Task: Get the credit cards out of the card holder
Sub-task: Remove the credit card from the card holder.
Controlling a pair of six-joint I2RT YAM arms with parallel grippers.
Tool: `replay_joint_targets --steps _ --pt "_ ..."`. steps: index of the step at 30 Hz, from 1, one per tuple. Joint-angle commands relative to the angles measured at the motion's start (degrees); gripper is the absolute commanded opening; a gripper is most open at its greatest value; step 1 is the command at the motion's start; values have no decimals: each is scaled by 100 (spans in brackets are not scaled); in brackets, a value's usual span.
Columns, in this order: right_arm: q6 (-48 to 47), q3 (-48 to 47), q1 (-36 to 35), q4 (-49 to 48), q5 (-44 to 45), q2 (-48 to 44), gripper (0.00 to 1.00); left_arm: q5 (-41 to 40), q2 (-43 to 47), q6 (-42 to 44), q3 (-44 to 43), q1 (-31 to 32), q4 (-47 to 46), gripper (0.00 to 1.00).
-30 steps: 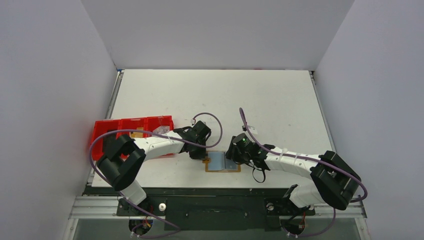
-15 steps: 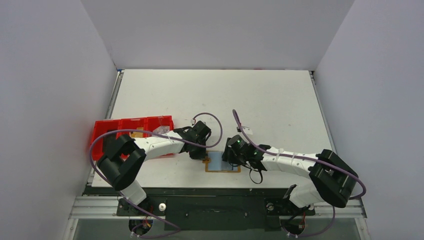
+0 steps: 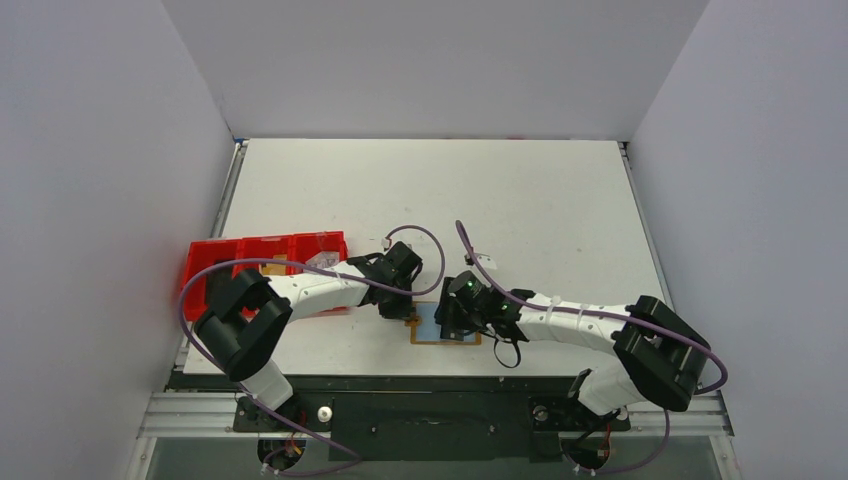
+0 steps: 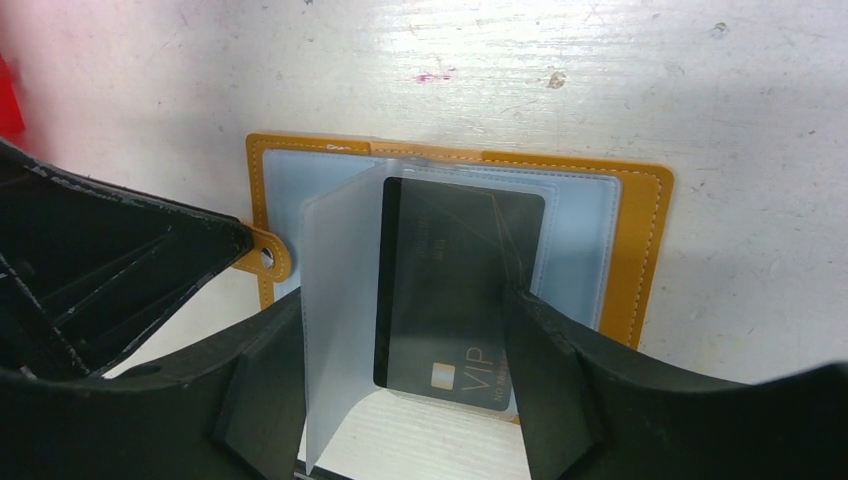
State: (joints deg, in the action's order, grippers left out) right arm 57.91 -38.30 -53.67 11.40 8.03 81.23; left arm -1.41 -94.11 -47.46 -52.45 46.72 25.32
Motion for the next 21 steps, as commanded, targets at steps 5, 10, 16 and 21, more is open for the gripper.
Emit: replay_joint_targets --steps 5,10,16,21 --pt "-11 4 2 -516 -187 -182 71 136 -122 -54 1 48 -54 0" --pt "147 235 131 -992 -435 -142 73 141 -31 -52 -14 50 -21 0" --pt "367 575 297 -1400 -610 -106 73 141 242 -15 -170 33 227 0" --pt "543 823 402 -1712 -745 -96 76 52 529 -15 -256 25 502 3"
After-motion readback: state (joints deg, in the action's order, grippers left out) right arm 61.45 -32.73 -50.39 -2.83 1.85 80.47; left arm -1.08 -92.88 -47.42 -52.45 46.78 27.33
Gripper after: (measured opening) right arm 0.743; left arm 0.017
